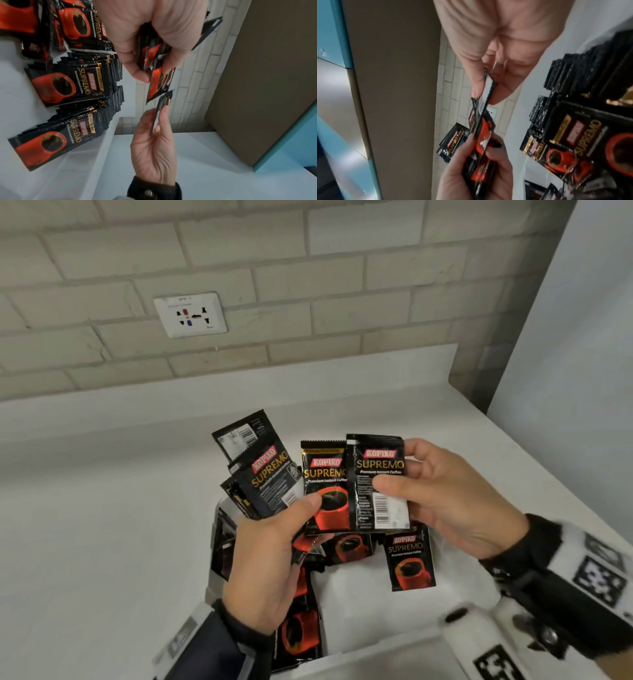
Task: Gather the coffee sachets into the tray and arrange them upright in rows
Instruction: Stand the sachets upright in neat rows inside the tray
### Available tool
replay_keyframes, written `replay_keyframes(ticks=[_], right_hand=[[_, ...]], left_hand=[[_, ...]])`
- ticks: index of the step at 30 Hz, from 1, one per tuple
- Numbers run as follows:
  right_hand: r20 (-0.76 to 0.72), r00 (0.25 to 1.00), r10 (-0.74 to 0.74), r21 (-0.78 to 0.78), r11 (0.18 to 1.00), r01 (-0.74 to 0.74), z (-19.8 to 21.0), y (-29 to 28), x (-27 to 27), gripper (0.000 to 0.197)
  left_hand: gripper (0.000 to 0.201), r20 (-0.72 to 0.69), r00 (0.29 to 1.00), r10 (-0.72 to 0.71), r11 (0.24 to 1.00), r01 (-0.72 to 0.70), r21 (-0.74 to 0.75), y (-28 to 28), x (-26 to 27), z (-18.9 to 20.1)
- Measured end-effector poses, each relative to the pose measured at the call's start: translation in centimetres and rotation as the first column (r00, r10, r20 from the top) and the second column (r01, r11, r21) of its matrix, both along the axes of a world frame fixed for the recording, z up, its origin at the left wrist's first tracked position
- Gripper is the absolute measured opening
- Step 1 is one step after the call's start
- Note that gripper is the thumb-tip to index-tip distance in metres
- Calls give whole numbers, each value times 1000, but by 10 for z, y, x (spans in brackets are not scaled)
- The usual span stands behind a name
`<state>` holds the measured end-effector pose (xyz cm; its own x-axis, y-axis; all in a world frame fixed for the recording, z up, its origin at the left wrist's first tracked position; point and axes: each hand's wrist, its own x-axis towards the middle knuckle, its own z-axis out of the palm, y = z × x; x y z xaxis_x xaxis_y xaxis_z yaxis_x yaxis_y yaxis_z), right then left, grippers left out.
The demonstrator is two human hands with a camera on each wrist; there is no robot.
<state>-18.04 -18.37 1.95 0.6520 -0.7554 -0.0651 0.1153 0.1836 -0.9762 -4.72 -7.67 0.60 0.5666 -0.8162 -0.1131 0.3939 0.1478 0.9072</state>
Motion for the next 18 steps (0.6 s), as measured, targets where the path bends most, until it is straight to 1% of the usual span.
replay_keyframes(ticks=[3,5,7,9,10,11,12,13,14,15,16,18], right_hand=[[-2,1000,0,1,1000,0,-6,5,8,40],[-36,999,-33,-60,998,31,-7,7,10,39],[-66,989,-136,-171,978,123,-2,6,8,36],[-73,961,-268,-312,921,233,6,5,5,38],[-85,952,-294,-386,890,241,10,6,5,39],[-116,951,-285,-456,866,204,13,10,8,40],[-165,955,-246,-504,853,132,13,15,13,40],[-213,959,-189,-510,858,56,13,20,19,39],[-238,962,-135,-482,876,4,12,25,25,37],[-236,967,-93,-438,899,-20,11,28,30,34],[-208,976,-62,-380,925,-22,10,29,33,28],[-88,996,22,-194,980,-39,14,29,34,15]], left_hand=[[25,17,999,-46,997,47,-67,0,-4,2],[24,28,999,-35,996,37,-75,1,-3,0],[21,47,998,29,998,-26,-54,1,1,-3],[21,96,992,85,996,-82,-35,2,4,-6],[20,127,988,92,996,-89,-32,2,4,-6],[18,160,983,87,996,-83,-34,1,1,-6],[17,199,977,77,997,-71,-38,-1,-2,-7],[17,244,967,73,997,-64,-43,-2,-6,-6],[15,284,956,74,997,-62,-53,-4,-8,-6],[9,316,946,68,996,-48,-70,-4,-8,-5],[4,334,942,42,996,-12,-92,-4,-7,-3],[15,361,932,-42,986,96,-134,-1,-2,-2]])
